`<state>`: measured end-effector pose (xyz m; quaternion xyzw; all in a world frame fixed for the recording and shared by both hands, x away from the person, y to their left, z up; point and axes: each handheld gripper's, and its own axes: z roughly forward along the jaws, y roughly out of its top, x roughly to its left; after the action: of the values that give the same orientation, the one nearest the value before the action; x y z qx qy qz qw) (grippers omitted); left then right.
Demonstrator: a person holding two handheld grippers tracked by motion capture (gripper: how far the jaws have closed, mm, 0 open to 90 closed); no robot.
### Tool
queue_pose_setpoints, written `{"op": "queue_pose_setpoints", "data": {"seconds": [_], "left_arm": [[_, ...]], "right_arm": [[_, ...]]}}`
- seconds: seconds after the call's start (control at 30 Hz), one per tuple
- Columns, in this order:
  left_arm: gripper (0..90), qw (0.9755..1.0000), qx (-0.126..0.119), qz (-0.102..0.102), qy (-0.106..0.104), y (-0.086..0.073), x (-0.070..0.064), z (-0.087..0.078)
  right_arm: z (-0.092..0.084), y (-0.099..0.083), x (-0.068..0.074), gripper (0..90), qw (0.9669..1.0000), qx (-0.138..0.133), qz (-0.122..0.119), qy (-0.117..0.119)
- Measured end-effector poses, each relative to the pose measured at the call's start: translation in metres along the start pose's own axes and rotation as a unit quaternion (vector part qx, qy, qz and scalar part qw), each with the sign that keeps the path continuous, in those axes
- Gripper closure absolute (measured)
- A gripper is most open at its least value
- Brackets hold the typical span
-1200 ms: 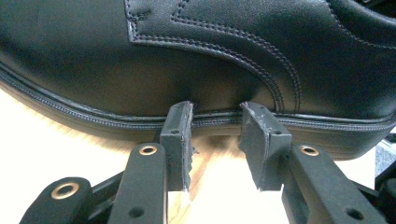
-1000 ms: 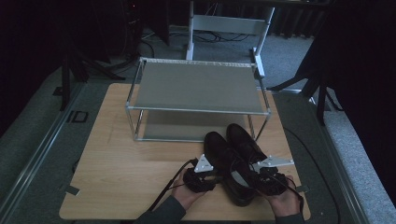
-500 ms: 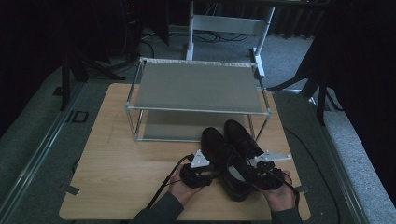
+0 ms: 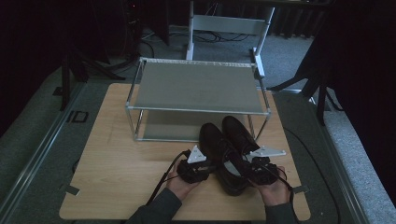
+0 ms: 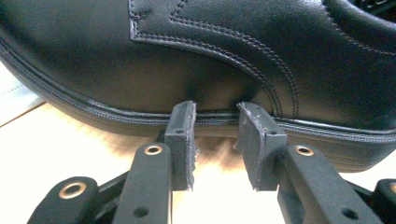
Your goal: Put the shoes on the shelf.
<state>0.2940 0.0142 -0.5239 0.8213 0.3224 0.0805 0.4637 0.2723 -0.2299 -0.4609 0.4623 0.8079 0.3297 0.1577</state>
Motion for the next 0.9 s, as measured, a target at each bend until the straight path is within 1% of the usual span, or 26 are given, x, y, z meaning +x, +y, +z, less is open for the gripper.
{"op": "queue_pose_setpoints", "data": {"seconds": [0.03,0.07,0.23,0.37,0.43,0.63,0.77,0.9], "left_arm": [[67.9,1.0000,-0.001,-0.001,0.003,0.000,0.003,0.000],[70.8,1.0000,-0.001,-0.002,0.003,0.000,0.004,0.000],[78.6,0.9999,-0.004,-0.007,0.008,0.001,0.009,0.000],[85.7,0.9999,-0.004,-0.010,0.014,0.002,0.012,0.001],[88.6,0.9998,-0.002,-0.012,0.018,0.003,0.014,0.002],[89.8,0.9992,-0.007,-0.021,0.033,0.005,0.022,0.000],[89.9,0.9987,-0.010,-0.027,0.042,0.008,0.028,-0.001],[89.9,0.9980,-0.014,-0.037,0.049,0.011,0.037,-0.003]], "right_arm": [[0.001,0.001,0.001,79.8,1.0000,0.000,0.000,-0.001],[0.003,0.004,0.003,79.8,1.0000,-0.003,-0.001,-0.006],[0.008,0.009,0.007,79.8,0.9999,-0.007,-0.002,-0.014],[0.014,0.012,0.009,79.9,0.9998,-0.010,0.007,-0.017],[0.017,0.014,0.010,79.9,0.9997,-0.011,0.005,-0.021],[0.024,0.022,0.015,80.1,0.9994,-0.017,0.003,-0.031],[0.029,0.030,0.016,80.1,0.9993,-0.021,0.003,-0.032],[0.034,0.036,0.017,80.0,0.9991,-0.025,0.012,-0.032]]}}
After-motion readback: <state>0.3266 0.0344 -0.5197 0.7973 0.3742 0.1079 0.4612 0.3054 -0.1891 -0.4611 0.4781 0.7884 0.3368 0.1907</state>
